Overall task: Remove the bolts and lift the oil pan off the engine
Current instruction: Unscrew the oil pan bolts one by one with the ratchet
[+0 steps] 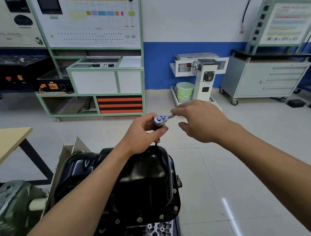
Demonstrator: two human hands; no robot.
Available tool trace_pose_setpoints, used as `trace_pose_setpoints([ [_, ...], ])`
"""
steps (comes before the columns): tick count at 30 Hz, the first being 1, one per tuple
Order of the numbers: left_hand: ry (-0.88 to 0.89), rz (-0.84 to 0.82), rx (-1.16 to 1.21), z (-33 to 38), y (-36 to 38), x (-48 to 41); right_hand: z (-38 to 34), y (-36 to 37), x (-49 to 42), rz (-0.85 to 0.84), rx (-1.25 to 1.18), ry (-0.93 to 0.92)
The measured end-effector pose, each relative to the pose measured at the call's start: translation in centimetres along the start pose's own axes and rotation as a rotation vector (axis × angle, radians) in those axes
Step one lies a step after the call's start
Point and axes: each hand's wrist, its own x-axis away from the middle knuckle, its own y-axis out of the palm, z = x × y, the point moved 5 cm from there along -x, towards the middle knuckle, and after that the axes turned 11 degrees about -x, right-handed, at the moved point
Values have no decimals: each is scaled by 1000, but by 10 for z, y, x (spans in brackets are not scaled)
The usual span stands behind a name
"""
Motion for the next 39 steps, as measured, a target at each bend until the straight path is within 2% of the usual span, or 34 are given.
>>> trace_pose_setpoints([
  [8,-1,11,-11,1,0,0,6,21,-8,-59,-244,-92],
  [16,-11,51,-17,-2,-3,-1,2,8,9,74,-22,-10],
  [19,-4,56,-18,-2,-3,-1,-2,-3,14,74,-6,3],
  [22,-1,67,-4,0,-3,-1,-5,-7,18,36,-121,19],
  [25,7,84,11,2,-3,-2,-13,-3,23,-9,-350,58],
  [30,29,97,9,4,-4,1,-25,12,31,4,-609,76],
  [34,24,90,-26,1,-4,0,-26,19,34,-11,-676,76],
  [39,25,88,-27,0,-5,-1,-30,14,29,-145,-672,26],
])
